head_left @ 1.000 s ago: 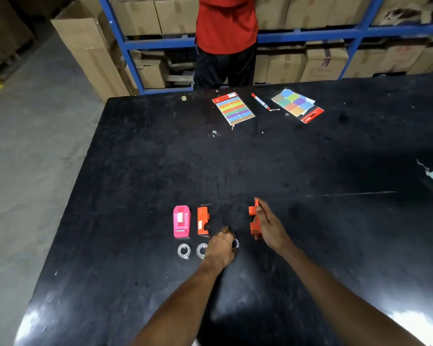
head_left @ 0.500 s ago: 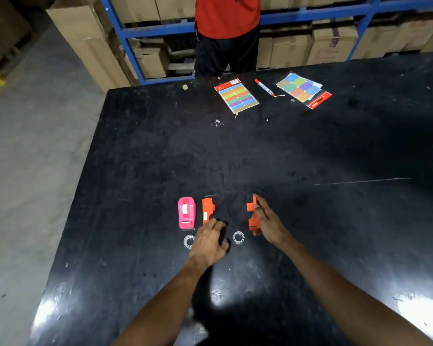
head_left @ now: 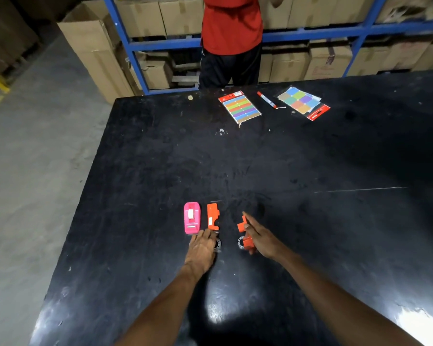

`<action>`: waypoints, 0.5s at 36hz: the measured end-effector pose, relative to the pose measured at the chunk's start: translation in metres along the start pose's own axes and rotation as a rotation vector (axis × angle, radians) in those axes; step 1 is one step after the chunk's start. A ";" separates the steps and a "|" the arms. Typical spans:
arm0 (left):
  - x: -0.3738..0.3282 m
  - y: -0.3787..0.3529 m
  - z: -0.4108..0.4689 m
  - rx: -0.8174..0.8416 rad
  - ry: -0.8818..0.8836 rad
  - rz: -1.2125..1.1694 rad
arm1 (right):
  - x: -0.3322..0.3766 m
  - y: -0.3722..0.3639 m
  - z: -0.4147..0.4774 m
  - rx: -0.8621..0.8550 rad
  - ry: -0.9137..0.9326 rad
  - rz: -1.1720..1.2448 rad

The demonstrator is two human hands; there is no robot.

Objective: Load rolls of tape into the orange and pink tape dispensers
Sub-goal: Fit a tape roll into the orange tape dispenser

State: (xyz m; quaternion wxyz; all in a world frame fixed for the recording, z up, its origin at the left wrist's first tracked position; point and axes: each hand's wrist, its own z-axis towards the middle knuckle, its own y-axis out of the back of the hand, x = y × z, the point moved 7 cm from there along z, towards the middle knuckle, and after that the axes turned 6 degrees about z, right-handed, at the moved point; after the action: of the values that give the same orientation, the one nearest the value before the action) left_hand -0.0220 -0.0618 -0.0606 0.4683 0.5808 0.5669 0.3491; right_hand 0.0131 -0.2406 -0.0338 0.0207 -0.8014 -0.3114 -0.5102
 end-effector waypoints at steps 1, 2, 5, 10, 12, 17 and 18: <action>0.000 -0.001 0.000 0.018 0.010 -0.017 | 0.000 0.000 -0.001 0.001 0.003 -0.010; 0.000 0.000 -0.001 0.023 0.010 -0.030 | 0.001 -0.001 -0.003 0.004 0.004 -0.017; -0.001 0.007 -0.004 0.006 -0.019 -0.137 | 0.004 -0.003 -0.007 0.018 0.013 -0.046; -0.003 0.018 -0.006 0.177 -0.027 -0.495 | 0.020 -0.010 -0.019 0.027 0.036 -0.134; -0.005 0.033 -0.010 0.205 -0.029 -0.609 | 0.032 -0.015 -0.025 0.045 0.060 -0.149; -0.002 0.063 -0.013 0.260 -0.017 -0.880 | 0.049 -0.026 -0.035 0.059 0.126 -0.196; -0.001 0.067 -0.012 0.260 -0.009 -0.917 | 0.051 -0.028 -0.037 0.070 0.137 -0.189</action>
State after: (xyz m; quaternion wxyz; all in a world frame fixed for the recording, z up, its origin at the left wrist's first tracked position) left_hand -0.0112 -0.0553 0.0067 0.5000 0.3263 0.8016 0.0300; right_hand -0.0165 -0.2067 0.0189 0.0214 -0.7306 -0.4010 -0.5522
